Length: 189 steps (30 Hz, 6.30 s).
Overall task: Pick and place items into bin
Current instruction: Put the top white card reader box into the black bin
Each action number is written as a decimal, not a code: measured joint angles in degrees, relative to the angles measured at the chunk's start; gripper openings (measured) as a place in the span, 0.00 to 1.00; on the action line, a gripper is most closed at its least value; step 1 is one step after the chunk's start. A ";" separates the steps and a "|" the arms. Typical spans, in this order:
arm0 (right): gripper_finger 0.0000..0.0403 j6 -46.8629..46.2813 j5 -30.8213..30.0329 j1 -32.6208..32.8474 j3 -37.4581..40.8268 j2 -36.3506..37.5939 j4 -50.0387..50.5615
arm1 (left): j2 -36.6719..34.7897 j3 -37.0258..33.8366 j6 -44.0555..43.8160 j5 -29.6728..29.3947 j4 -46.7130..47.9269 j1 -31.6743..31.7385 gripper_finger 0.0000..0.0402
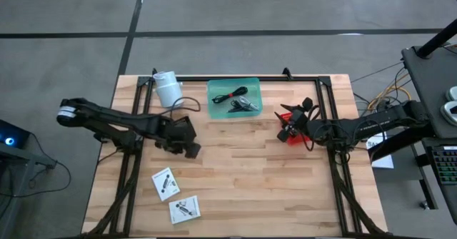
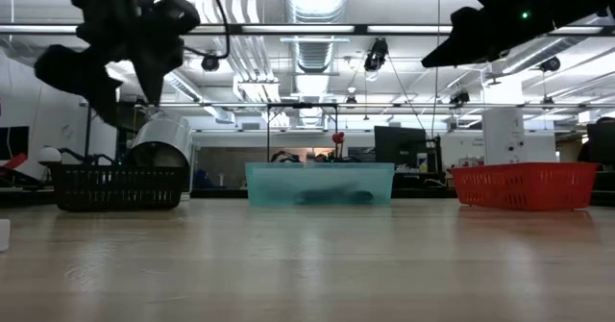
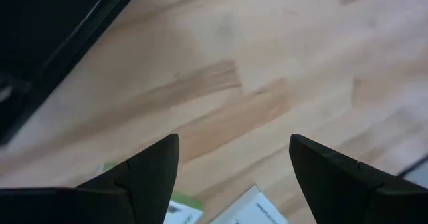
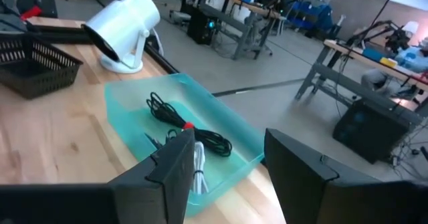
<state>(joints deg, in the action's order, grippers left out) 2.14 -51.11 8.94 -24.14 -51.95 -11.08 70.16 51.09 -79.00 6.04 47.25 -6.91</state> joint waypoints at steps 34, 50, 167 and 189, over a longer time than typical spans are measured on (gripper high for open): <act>0.42 5.94 0.21 0.06 0.83 -4.13 0.56 | 30.21 14.12 -49.60 2.65 4.76 -24.84 0.66; 0.42 5.98 0.57 0.06 0.83 -4.15 0.54 | 28.03 13.06 -56.12 -4.21 7.30 -24.90 0.66; 0.42 7.50 0.50 0.03 0.67 -4.13 -7.81 | 17.87 20.24 45.72 -6.21 30.33 2.75 0.00; 0.42 7.51 0.50 0.01 0.67 -4.13 -9.00 | 17.87 9.89 55.96 -8.23 29.80 12.93 0.00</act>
<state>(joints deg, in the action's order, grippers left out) 9.65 -50.61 8.95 -23.46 -56.07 -20.08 88.03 60.98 -23.04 -2.20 77.05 6.02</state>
